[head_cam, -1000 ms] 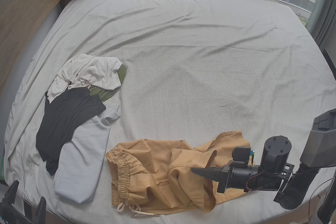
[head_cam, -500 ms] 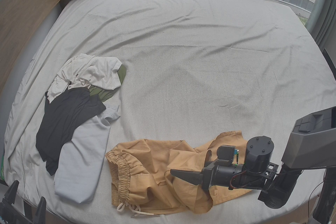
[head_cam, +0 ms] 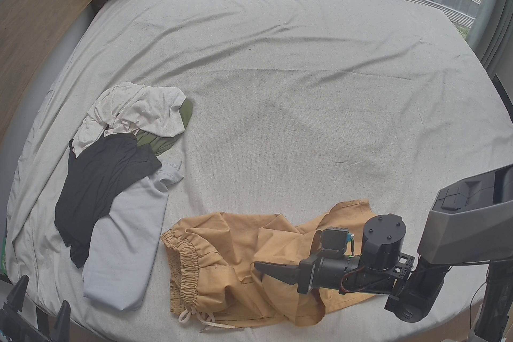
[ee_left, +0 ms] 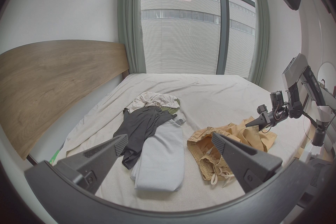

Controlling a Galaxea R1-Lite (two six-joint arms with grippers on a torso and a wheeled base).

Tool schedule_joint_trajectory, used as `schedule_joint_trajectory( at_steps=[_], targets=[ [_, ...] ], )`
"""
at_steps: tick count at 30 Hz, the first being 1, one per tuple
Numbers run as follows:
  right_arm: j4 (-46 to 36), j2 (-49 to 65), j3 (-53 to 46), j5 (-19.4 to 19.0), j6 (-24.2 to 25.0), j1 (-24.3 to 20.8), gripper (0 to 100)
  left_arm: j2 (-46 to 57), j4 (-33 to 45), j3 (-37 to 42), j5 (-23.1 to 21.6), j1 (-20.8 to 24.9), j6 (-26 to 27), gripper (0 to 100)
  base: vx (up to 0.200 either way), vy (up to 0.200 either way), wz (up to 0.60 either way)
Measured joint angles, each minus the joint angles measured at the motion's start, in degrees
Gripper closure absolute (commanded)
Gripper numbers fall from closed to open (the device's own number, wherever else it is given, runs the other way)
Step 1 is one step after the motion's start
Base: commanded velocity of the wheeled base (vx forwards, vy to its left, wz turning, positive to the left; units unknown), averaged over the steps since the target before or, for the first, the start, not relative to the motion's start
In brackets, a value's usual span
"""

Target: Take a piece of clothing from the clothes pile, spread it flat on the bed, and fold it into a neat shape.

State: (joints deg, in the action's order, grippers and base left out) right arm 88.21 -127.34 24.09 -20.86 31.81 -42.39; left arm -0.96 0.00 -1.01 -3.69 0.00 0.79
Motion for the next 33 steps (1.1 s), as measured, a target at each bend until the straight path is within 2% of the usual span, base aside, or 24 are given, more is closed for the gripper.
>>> schedule_joint_trajectory(
  at_steps=[14,17,23,28,33],
  targets=[
    [0.0,5.4,-4.4,1.7,0.2,0.5,100,0.0,-0.5,0.0,-0.6,0.0,2.1,0,0.000,0.000,0.00],
    [0.0,7.6,-5.4,2.0,0.1,2.1,100,0.0,-0.5,0.0,-0.7,0.0,2.2,0,0.000,0.000,0.00],
    [0.0,11.2,-6.2,1.8,0.0,8.2,100,0.0,-0.7,0.0,-0.8,0.0,2.6,0,0.000,0.000,0.00],
    [0.0,14.1,-6.3,-0.6,0.0,12.6,100,0.0,-0.8,0.0,-0.8,-0.1,2.8,0,0.000,0.000,0.00],
    [0.0,15.6,-6.3,-1.4,0.1,14.4,100,-1.0,-4.2,-2.6,-1.0,-0.2,2.2,0,0.000,0.000,0.00]
  ],
)
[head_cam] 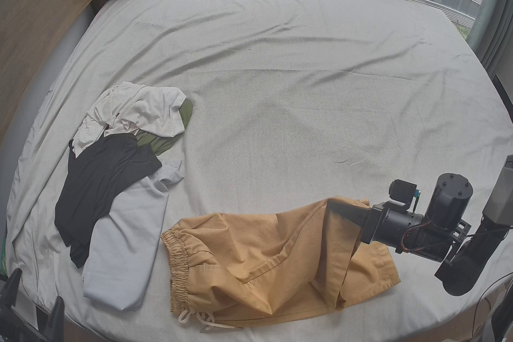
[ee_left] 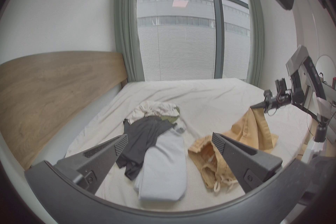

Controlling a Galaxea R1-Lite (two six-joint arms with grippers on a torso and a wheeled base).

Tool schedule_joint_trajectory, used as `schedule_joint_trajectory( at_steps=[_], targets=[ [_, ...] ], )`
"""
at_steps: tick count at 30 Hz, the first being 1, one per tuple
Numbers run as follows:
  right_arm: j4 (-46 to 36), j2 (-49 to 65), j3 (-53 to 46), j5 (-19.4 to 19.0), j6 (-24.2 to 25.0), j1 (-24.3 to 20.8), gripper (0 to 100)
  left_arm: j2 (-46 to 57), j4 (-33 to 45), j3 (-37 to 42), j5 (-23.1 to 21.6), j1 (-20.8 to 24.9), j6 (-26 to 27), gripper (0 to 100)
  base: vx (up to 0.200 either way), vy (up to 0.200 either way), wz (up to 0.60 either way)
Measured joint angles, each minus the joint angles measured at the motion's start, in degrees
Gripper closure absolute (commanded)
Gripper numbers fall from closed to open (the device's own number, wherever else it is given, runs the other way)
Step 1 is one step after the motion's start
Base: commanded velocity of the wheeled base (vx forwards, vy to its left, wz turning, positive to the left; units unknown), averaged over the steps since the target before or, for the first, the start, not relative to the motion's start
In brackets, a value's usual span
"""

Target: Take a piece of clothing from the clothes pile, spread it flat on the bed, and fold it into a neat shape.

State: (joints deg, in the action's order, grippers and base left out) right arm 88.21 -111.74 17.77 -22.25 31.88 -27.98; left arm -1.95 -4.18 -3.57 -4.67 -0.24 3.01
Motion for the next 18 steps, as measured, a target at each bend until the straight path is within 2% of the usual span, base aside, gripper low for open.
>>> schedule_joint_trajectory(
  at_steps=[4,10,14,18],
  targets=[
    [0.0,0.4,-0.2,-0.5,0.0,0.3,100,-3.9,-0.7,-7.7,-0.7,1.3,-2.8,0,0.000,0.000,0.00],
    [0.0,0.3,-0.8,-1.1,0.0,0.5,100,-15.7,-2.4,-19.8,-4.8,5.7,-12.6,0,0.000,0.000,0.00],
    [0.0,0.1,-1.4,-1.3,0.0,0.4,100,-26.0,-5.2,-22.3,-8.4,8.5,-16.6,0,0.000,0.000,0.00],
    [0.0,-0.2,-1.7,-1.5,0.0,0.2,100,-37.1,-10.4,-22.4,-14.4,10.4,-19.5,0,0.000,0.000,0.00]
  ],
)
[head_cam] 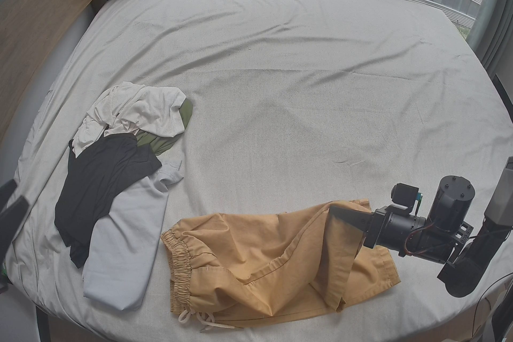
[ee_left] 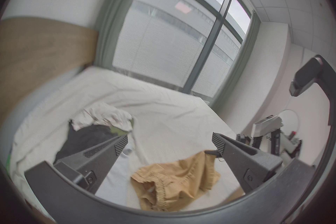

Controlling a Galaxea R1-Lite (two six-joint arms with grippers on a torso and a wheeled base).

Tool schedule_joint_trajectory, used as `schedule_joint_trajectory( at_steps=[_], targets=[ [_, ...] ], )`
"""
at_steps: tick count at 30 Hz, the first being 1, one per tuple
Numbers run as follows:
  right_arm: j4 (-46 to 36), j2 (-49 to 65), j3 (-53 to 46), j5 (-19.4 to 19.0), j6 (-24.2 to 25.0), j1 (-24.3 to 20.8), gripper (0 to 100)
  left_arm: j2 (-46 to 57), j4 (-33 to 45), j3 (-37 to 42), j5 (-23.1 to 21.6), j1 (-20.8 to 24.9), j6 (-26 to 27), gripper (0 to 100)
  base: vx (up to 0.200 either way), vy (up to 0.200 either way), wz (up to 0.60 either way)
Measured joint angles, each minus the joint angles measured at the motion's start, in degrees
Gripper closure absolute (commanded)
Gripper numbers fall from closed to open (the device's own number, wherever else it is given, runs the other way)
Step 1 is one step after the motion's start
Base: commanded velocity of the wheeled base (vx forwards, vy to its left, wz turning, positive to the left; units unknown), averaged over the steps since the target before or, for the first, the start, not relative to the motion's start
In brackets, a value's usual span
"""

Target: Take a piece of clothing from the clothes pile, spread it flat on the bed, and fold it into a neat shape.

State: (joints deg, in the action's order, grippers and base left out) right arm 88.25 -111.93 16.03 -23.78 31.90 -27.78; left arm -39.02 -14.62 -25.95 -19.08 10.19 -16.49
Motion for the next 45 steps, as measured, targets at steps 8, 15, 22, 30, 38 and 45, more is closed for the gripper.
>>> schedule_joint_trajectory(
  at_steps=[8,15,22,30,38,45],
  targets=[
    [0.0,-0.5,-1.0,-0.3,0.0,0.0,100,-18.1,-8.0,1.1,-11.1,2.3,-4.4,0,0.000,0.000,0.00],
    [0.0,-0.9,-1.3,-0.4,0.1,0.2,100,-23.2,-8.3,3.7,-11.6,1.7,-5.2,0,0.000,0.000,0.00],
    [0.0,-1.5,-1.2,-0.5,0.1,0.5,100,-28.0,-8.5,5.5,-11.9,0.5,-4.9,0,0.000,0.000,0.00],
    [0.0,-1.9,-1.1,-0.5,0.1,0.7,100,-34.6,-9.2,6.4,-13.5,1.4,-4.7,0,0.000,0.000,0.00],
    [0.0,-2.3,-0.8,-0.4,0.1,0.8,100,-40.7,-14.2,8.3,-13.5,3.8,-4.7,0,0.000,0.000,0.00],
    [0.0,-2.6,-0.4,-0.4,0.1,0.9,100,-45.8,-18.6,9.9,-13.6,4.8,-4.9,0,0.000,0.000,0.00]
  ],
)
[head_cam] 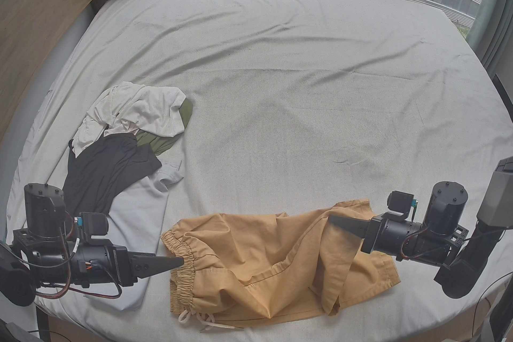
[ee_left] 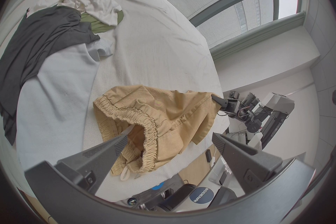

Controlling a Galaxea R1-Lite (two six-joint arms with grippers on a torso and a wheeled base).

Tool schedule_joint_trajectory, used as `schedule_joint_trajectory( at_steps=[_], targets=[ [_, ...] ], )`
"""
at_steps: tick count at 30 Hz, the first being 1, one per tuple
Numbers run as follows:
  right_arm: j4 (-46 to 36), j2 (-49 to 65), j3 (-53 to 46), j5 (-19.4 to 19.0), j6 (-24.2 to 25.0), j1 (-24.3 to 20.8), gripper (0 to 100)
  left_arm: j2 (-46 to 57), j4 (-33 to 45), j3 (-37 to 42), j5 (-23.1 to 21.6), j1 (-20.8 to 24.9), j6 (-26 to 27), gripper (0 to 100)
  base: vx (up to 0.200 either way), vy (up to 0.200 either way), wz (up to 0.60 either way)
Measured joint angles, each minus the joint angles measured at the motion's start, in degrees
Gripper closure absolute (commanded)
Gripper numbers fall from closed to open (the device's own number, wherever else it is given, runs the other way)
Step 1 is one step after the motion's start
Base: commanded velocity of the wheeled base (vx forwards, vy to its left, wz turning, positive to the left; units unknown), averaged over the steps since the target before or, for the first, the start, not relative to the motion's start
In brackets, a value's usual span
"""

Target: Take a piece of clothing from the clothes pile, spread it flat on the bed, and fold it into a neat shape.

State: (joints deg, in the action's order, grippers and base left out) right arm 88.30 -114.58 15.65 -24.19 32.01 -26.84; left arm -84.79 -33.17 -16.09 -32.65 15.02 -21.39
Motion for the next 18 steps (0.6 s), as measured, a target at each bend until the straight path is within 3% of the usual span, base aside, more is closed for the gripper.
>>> schedule_joint_trajectory(
  at_steps=[18],
  targets=[
    [0.0,0.0,0.2,0.0,0.0,0.6,100,-9.6,-8.3,2.1,0.0,3.4,-0.3,0,0.000,0.000,0.00]
  ],
)
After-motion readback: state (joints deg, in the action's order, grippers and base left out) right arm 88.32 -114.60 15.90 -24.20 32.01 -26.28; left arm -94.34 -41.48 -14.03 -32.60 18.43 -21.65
